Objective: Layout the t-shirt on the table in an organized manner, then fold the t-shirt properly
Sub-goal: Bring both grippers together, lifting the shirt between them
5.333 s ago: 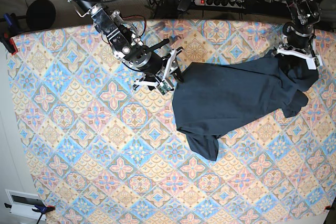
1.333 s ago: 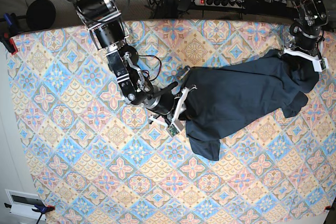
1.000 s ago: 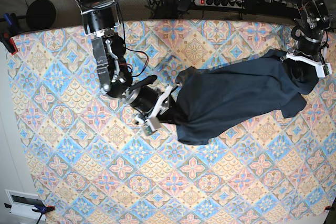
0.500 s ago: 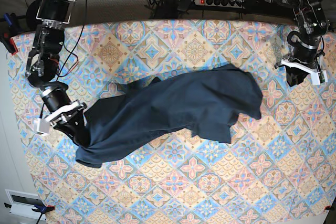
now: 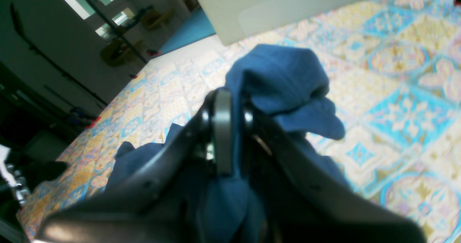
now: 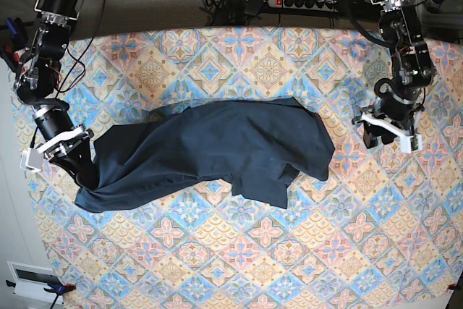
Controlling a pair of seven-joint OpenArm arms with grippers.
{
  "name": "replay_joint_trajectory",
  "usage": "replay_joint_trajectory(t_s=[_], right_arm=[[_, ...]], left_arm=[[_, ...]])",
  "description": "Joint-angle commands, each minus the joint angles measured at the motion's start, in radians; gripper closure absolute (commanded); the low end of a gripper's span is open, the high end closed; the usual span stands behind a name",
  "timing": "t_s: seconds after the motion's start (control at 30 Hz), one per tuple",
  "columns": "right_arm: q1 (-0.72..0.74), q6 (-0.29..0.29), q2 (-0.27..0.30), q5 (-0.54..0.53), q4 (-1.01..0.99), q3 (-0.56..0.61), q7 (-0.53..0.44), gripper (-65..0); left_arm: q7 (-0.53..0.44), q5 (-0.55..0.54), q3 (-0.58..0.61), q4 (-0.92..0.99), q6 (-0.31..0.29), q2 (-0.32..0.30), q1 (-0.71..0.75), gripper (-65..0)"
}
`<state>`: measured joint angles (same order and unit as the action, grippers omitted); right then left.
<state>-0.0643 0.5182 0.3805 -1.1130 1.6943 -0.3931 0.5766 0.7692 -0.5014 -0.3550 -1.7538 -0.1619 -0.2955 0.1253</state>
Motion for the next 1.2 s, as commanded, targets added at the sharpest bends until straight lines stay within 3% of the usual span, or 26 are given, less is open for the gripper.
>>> replay_joint_trajectory(t_s=[0.0,0.1,0.33,0.4,0.5,0.63,0.87,0.97,1.17], right_arm=[[-0.001,0.01,0.016,-0.02,0.019,-0.008,-0.023,0.0],[-0.018,0.01,0.016,-0.02,0.02,-0.013,-0.027,0.0],[-0.045,0.009,0.021,-0.017,0.01,-0.108,-0.022,0.0],[-0.078,0.009,0.047,-0.017,0.019,-0.131,-0.022,0.0],[-0.131,0.009,0.059,-0.017,0.023,-0.142,-0.022,0.0],[-0.207,0.009,0.061,-0.017,0.04,-0.134,-0.011,0.0],[-0.239,0.009,0.056,-0.006,0.111,-0.131,0.262,0.0],[-0.239,0.009,0.056,0.058,0.175,-0.073,0.365,0.0],[-0.299,0.009,0.061,0.146,0.278,0.142,0.412,0.0]], left_arm=[[-0.009,-0.009,0.023,-0.01,-0.006,-0.001,-0.029,-30.4],[0.037,-0.018,0.096,-0.027,-0.014,0.008,-0.042,-33.5],[0.065,-0.035,0.29,-0.082,-0.014,0.006,0.035,-33.5],[0.065,-0.027,0.35,-0.079,-0.014,0.006,0.04,-33.5],[0.062,0.031,0.416,-0.01,-0.014,0.012,0.017,-33.5],[0.062,0.091,0.514,0.182,-0.014,0.048,-0.12,-33.5],[0.057,0.122,0.595,0.363,-0.014,0.129,-0.298,-33.5],[-0.004,0.122,0.598,0.438,-0.014,0.164,-0.373,-33.5],[-0.075,0.122,0.597,0.541,-0.014,0.218,-0.505,-33.5]])
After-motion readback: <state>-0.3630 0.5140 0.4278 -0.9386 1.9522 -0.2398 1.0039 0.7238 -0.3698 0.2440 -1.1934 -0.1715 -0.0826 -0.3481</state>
